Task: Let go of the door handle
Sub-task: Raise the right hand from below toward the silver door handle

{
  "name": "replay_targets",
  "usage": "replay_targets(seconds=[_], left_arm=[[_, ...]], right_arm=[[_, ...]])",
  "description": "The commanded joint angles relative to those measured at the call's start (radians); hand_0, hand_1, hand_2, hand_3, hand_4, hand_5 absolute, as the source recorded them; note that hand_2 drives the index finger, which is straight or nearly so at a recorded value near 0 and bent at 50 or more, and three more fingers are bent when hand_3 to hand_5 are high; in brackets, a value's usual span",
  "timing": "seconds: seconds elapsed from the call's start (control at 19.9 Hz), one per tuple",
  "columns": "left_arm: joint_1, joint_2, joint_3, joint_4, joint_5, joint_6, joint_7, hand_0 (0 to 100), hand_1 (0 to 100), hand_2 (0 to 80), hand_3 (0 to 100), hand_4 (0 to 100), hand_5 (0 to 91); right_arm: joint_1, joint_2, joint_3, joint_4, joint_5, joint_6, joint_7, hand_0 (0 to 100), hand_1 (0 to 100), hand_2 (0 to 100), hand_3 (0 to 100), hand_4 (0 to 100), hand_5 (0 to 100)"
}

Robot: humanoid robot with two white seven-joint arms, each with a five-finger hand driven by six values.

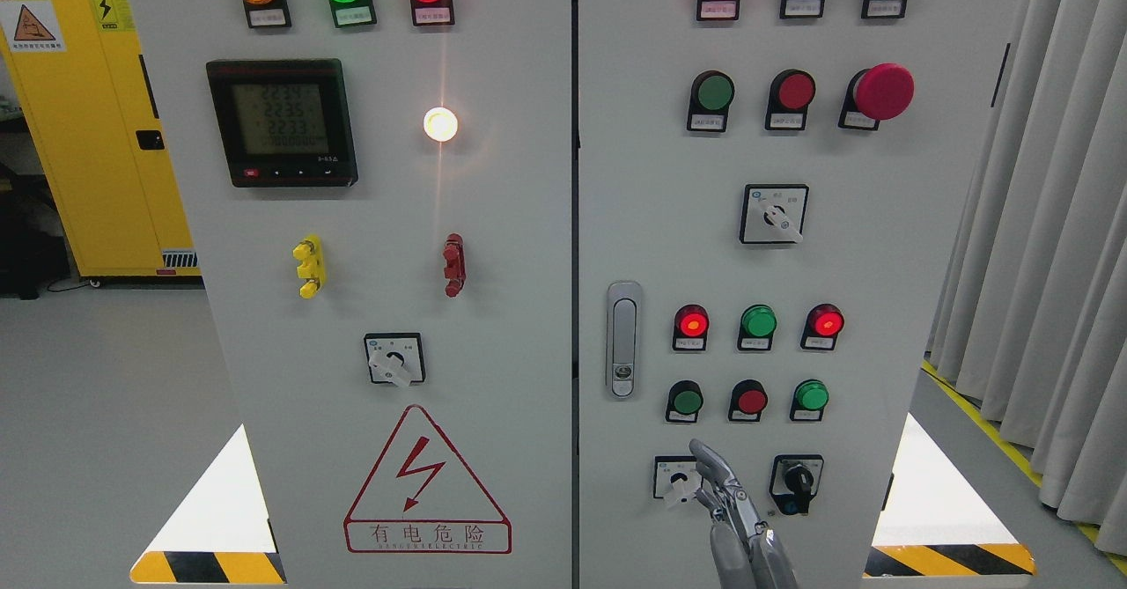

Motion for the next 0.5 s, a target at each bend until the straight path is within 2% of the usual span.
replay_targets(seconds=[0.0,0.35,0.45], left_arm=[[0.000,0.000,0.000,0.000,0.000,-0.001,0.000,12,56,0.0,0,0,0.0],[0.000,0.000,0.000,0.000,0.000,-0.001,0.000,12,56,0.0,0,0,0.0],[0.000,0.000,0.000,0.000,0.000,-0.001,0.000,12,56,0.0,0,0,0.0]], right_arm=[[0.011,0.005,-0.002,-0.010,0.006,-0.001,-0.002,35,0,0,0,0,0],[0.017,0.001,0.003,-0.022,0.023,-0.001,-0.001,35,0,0,0,0,0],[0.017,-0.003,0.003,-0.021,0.078,0.004,-0.001,33,4,0,0,0,0]])
